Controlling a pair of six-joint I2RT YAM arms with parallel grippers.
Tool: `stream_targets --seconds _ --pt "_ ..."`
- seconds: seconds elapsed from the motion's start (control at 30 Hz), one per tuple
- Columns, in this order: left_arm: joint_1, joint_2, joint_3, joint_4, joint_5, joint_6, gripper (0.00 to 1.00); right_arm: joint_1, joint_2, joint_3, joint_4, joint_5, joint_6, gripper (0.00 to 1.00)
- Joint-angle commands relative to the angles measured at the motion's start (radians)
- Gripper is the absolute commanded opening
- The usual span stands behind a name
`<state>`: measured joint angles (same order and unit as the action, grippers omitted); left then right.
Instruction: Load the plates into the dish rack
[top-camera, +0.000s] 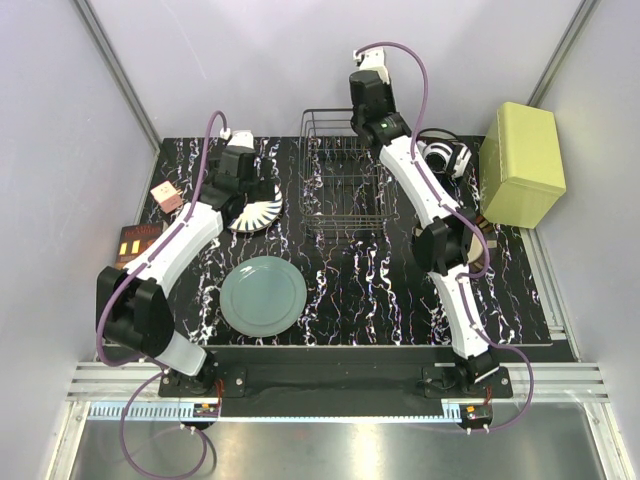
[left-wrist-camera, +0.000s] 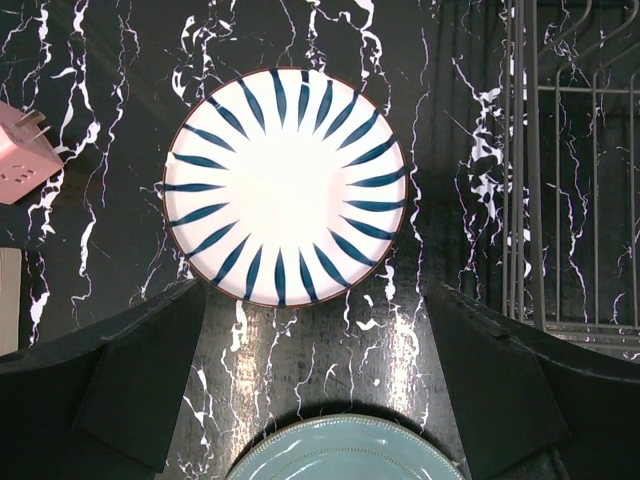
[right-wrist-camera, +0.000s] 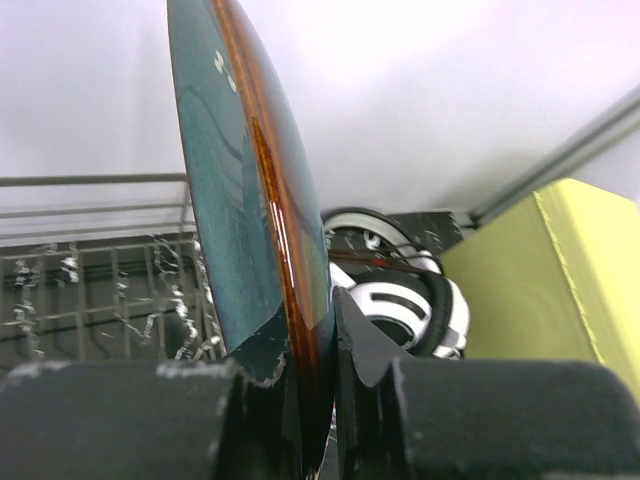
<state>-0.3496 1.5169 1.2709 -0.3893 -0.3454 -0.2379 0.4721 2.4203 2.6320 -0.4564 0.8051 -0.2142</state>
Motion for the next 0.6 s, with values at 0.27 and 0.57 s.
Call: stream_targets --seconds 0.27,0.57 --pt "-0.003 -0.023 -0.011 0.05 -0.033 -0.02 0.99 0.033 -0.087 -0.015 0.012 0.034 0.145 0.0" --pt "-0.003 -0.018 -0.015 0.052 -0.035 -0.018 0.99 0.04 -0.035 0.003 -0.027 0.035 0.167 0.0"
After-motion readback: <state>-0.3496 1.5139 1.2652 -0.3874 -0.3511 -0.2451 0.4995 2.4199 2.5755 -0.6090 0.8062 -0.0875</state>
